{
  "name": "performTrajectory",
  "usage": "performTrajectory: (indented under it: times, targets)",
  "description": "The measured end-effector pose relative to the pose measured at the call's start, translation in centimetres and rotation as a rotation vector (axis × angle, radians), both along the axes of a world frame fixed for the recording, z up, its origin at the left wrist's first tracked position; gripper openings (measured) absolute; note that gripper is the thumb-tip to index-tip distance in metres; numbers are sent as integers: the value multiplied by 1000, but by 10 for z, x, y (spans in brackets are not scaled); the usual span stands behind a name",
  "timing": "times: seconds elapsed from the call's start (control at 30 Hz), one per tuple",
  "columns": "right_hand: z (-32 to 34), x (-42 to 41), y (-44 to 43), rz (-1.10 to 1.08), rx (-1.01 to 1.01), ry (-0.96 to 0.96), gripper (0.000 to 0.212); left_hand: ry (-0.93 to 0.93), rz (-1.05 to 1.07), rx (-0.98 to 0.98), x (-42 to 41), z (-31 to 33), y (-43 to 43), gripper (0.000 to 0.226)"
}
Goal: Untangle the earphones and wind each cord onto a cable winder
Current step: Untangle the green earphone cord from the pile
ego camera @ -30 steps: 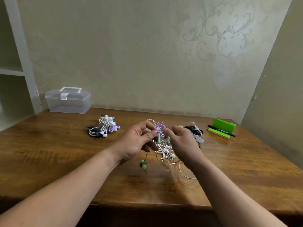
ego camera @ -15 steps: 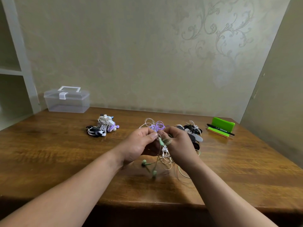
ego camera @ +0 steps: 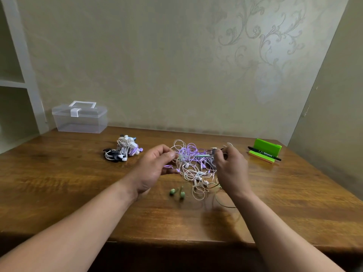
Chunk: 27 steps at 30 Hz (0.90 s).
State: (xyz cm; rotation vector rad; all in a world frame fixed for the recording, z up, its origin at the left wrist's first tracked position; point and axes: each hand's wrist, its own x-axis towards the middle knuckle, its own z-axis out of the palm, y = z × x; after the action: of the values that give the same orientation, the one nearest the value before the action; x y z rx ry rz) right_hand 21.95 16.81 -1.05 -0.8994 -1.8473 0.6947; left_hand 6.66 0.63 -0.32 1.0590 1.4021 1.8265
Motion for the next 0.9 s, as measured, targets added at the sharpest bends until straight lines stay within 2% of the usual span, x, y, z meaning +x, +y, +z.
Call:
performTrajectory:
  times: [0.13,0.17,0.23,0.27,0.3,0.4,0.47,0.53,0.6,0.63,0.73,0.83,0.9]
  targets:
    - [0,-1,7,-12,-102,39,38,-360,-40,129,-8,5,-6,25]
    - [0,-3,8,15,-174,81,38,-436,-74,130,-8,5,-7,25]
    - [2,-7,6,139,-367,227,34,-495,-122,79,-7,4,-5,43]
    - [5,-8,4,205,-458,307,31,-484,-117,33,-8,2,-5,50]
    - [9,-8,3,264,-522,366,28,-457,-102,-8,-9,1,-4,48]
    - [18,-7,4,339,-601,446,24,-356,-72,-77,-16,0,-6,26]
    - [19,-3,9,238,-441,292,17,-299,-61,-84,-18,0,-10,25]
    - [22,4,6,131,-111,-17,7,-246,-84,-68,-16,2,-12,19]
    - [26,4,-9,226,104,-166,22,-157,-110,-84,-11,5,-12,14]
    - [29,3,-19,348,88,-180,27,-105,-122,-95,-7,6,-10,13]
    - [32,-8,-49,700,-155,-191,29,21,-129,-91,2,11,-4,14]
    - [26,-14,-51,730,-280,-110,18,92,-105,-69,4,12,-4,13]
    - [22,-14,-47,710,-306,-122,24,123,-101,-84,2,13,-7,13]
